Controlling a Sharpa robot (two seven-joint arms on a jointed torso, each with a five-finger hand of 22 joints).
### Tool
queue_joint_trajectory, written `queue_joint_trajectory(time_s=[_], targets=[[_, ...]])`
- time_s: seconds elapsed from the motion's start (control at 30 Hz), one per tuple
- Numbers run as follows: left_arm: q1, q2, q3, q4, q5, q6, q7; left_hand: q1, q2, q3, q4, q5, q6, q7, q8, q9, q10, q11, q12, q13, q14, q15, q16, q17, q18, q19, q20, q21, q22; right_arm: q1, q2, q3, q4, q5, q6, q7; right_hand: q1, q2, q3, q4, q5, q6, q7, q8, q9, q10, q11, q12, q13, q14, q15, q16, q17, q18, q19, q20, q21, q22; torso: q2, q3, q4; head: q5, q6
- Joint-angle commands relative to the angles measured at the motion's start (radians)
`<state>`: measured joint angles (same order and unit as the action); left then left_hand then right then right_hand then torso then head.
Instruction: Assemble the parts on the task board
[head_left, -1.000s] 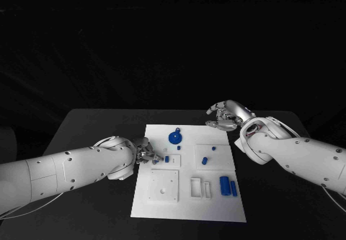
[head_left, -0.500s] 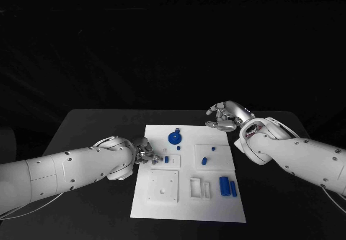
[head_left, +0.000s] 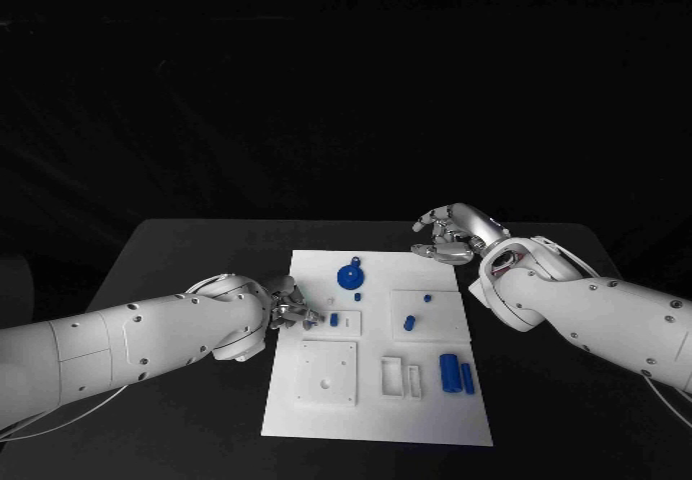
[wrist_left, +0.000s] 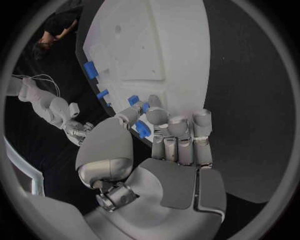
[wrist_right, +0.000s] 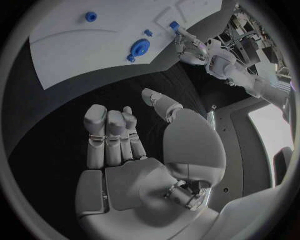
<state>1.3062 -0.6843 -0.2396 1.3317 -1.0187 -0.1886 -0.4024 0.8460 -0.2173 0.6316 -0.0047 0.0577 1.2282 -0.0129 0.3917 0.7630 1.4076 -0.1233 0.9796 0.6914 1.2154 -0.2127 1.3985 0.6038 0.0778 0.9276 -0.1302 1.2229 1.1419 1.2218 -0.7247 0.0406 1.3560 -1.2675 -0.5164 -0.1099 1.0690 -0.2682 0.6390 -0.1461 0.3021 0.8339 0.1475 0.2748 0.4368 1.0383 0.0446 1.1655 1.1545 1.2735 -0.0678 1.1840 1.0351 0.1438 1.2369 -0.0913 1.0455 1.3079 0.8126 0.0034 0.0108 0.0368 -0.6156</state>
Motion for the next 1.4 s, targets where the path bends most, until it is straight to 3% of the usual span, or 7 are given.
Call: queue_joint_trajectory(time_s=[0.03, 0.47, 0.53, 0.97, 1.0, 1.03, 1.4], targets=[[-0.001, -0.002, 0.0, 0.001, 0.041, 0.013, 0.008, 0.014, 0.003, -0.004, 0.004, -0.005, -0.013, 0.001, 0.001, -0.003, -0.008, 0.002, 0.001, -0.002, -0.006, -0.003, 0.001, -0.002, 0.019, -0.01, -0.142, 0.007, -0.002, -0.001, 0.001, 0.0, 0.0, -0.003, 0.012, 0.009, -0.004, 0.003, -0.006, 0.0, 0.005, -0.001, 0.009, -0.001, -0.001, -0.005, -0.002, 0.004, -0.001, 0.009, -0.001, -0.005, 0.0, 0.118, 0.001, -0.004, -0.007, 0.004, 0.0, 0.0, -0.0011, 0.0, 0.0], [-0.001, -0.019, 0.008, 0.014, 0.107, 0.004, 0.022, 0.044, 0.063, -0.034, -0.035, 0.002, -0.046, 0.012, -0.012, 0.014, -0.034, 0.012, -0.019, -0.012, -0.029, 0.002, -0.019, -0.016, 0.014, -0.038, -0.137, 0.002, -0.013, -0.002, 0.0, 0.0, 0.0, -0.003, 0.015, 0.009, -0.004, 0.003, -0.006, 0.0, 0.006, -0.001, 0.009, -0.001, -0.001, -0.005, -0.002, 0.004, -0.002, 0.01, -0.001, -0.005, 0.0, 0.118, 0.001, -0.005, -0.007, 0.004, 0.0, 0.0, 0.0007, 0.0, -0.001], [-0.001, -0.021, 0.008, 0.015, 0.118, 0.007, 0.025, 0.048, 0.074, -0.037, -0.047, 0.004, -0.089, 0.022, -0.038, 0.007, -0.034, 0.02, -0.019, -0.013, -0.03, 0.008, -0.017, -0.016, 0.014, -0.041, -0.137, 0.003, -0.014, -0.002, 0.0, 0.0, 0.0, -0.003, 0.015, 0.009, -0.004, 0.003, -0.006, 0.0, 0.006, -0.001, 0.009, -0.001, -0.001, -0.005, -0.002, 0.004, -0.002, 0.01, -0.001, -0.005, 0.0, 0.118, 0.001, -0.005, -0.007, 0.004, 0.0, -0.0001, 0.0008, 0.0, -0.001], [-0.001, -0.033, 0.01, 0.02, 0.2, 0.007, 0.049, 0.132, 0.209, -0.009, -0.188, 0.061, -0.15, 0.046, -0.079, 0.01, -0.043, 0.044, -0.017, -0.022, -0.042, 0.028, -0.016, -0.02, 0.005, -0.057, -0.134, 0.01, -0.022, -0.003, 0.001, 0.0, -0.002, -0.003, 0.019, 0.009, -0.003, 0.003, -0.006, -0.001, 0.007, -0.001, 0.009, -0.001, -0.001, -0.004, -0.002, 0.005, -0.002, 0.01, -0.001, -0.005, 0.0, 0.118, 0.002, -0.005, -0.007, 0.004, 0.0, 0.0, -0.0002, 0.001, -0.002], [-0.001, -0.034, 0.01, 0.02, 0.205, 0.008, 0.051, 0.147, 0.198, 0.023, -0.188, 0.007, -0.15, 0.045, -0.08, 0.011, -0.044, 0.044, -0.017, -0.023, -0.043, 0.029, -0.017, -0.021, 0.006, -0.057, -0.134, 0.007, -0.025, -0.004, 0.001, 0.0, -0.002, -0.003, 0.019, 0.008, -0.003, 0.003, -0.006, -0.001, 0.007, -0.001, 0.009, -0.001, -0.001, -0.004, -0.002, 0.005, -0.002, 0.01, -0.001, -0.005, 0.0, 0.118, 0.002, -0.005, -0.007, 0.004, 0.0, 0.0001, -0.0003, 0.002, -0.003], [-0.001, -0.034, 0.01, 0.02, 0.208, 0.008, 0.052, 0.148, 0.195, 0.037, -0.182, -0.004, -0.15, 0.045, -0.08, 0.012, -0.044, 0.044, -0.017, -0.023, -0.042, 0.029, -0.018, -0.021, 0.005, -0.056, -0.134, 0.007, -0.027, -0.004, 0.001, 0.0, -0.002, -0.003, 0.019, 0.008, -0.003, 0.003, -0.006, -0.001, 0.007, -0.001, 0.009, -0.001, -0.001, -0.004, -0.002, 0.005, -0.002, 0.01, -0.001, -0.005, 0.0, 0.118, 0.002, -0.005, -0.007, 0.004, 0.001, 0.0, 0.0, 0.001, -0.003], [-0.001, -0.052, 0.021, 0.032, 0.27, 0.022, 0.114, 0.116, 0.222, 0.097, -0.151, -0.009, -0.187, 0.059, -0.096, 0.02, -0.054, 0.056, -0.013, -0.025, -0.048, 0.039, -0.017, -0.023, -0.001, -0.057, -0.131, 0.012, -0.033, -0.004, 0.003, 0.0, -0.004, -0.001, 0.038, 0.027, -0.002, 0.004, -0.005, -0.002, 0.007, -0.001, 0.009, -0.001, -0.002, -0.004, -0.002, 0.005, -0.003, 0.01, -0.001, -0.005, 0.0, 0.118, 0.002, -0.005, -0.007, 0.004, 0.0, 0.0002, -0.0009, 0.001, -0.001]])
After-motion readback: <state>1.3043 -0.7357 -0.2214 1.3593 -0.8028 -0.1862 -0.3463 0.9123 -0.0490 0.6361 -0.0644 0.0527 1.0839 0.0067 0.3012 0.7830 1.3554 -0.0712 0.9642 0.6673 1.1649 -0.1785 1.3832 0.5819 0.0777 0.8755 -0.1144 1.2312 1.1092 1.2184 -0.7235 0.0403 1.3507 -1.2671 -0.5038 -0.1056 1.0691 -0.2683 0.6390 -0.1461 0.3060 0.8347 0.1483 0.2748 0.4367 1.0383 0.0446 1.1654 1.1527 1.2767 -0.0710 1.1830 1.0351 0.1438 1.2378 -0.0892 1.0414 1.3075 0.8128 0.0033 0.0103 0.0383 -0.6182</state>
